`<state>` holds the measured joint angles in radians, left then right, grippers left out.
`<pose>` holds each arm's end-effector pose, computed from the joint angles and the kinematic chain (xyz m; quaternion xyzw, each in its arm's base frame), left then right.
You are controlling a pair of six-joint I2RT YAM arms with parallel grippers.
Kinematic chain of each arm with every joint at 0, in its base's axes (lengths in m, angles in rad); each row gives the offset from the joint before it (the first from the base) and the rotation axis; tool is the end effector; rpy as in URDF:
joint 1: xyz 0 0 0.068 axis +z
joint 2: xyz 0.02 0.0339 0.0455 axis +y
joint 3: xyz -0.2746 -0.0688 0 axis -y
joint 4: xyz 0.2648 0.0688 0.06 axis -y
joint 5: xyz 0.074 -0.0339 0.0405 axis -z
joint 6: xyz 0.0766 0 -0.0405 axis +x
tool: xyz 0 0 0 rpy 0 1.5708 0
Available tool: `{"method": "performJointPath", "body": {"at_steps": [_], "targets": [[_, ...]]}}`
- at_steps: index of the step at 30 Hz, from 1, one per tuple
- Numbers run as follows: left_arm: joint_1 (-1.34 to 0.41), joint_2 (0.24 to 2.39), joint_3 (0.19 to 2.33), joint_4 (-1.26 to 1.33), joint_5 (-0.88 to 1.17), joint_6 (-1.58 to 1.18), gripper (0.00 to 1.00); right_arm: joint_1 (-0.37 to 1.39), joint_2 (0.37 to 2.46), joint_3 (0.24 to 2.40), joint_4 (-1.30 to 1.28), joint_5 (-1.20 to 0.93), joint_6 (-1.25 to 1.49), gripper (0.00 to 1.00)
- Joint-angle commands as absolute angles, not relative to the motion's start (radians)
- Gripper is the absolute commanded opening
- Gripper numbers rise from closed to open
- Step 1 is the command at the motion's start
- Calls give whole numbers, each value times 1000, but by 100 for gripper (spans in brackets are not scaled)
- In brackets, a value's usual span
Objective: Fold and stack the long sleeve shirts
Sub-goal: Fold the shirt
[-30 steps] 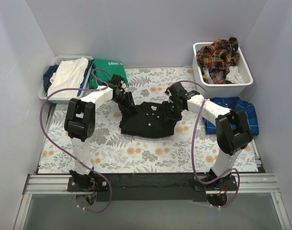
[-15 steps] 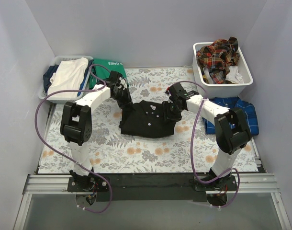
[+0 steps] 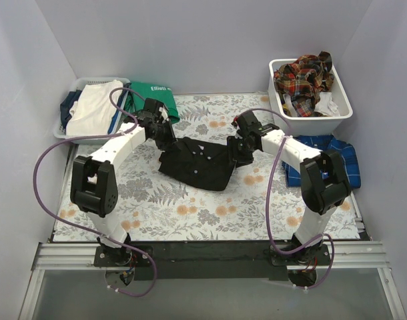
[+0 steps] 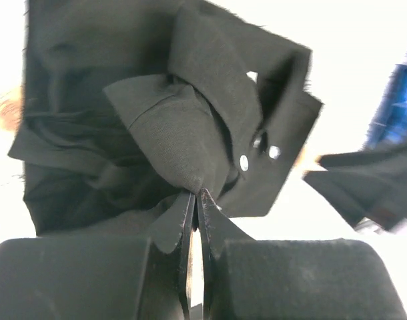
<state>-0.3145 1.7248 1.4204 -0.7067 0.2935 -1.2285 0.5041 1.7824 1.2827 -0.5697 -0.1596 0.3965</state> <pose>0.3839 -0.1482 0.2379 -0.3833 0.8710 -0.2913 0.0979 0.3538 0.2091 0.1765 -0.0717 0.9632 0.1772 0.1890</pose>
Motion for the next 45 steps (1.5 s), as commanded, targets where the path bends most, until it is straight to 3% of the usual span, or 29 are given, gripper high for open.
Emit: {"method": "performJointPath", "body": {"at_steps": [1,8,10,12,15,20,28,34,38,45], "targets": [[-313,1805,1390,-723,213,-1246,0,499,1801,1348,-571,-170,393,52],[-265,2029,1555,-735,80,-1230,4,499,1809,1362,-588,-173,380,52],[-252,2037,1580,-736,54,-1226,14,499,1806,1368,-589,-170,373,52],[-242,2025,1585,-736,46,-1220,17,505,1804,1393,-591,-154,362,51],[-232,1988,1586,-738,41,-1200,34,514,1809,1429,-591,-153,348,52],[-227,1915,1611,-761,12,-1178,51,551,1841,1500,-588,-161,328,52],[-229,1868,1646,-798,202,-1147,51,592,1960,1591,-551,-271,362,52],[-284,1847,1533,-761,377,-1111,50,595,2006,1545,-473,-380,420,51],[-305,1862,1421,-704,373,-1135,50,595,2013,1503,-459,-402,436,51],[-290,1844,1270,-701,196,-1164,50,594,2052,1434,-460,-408,459,50]]}}
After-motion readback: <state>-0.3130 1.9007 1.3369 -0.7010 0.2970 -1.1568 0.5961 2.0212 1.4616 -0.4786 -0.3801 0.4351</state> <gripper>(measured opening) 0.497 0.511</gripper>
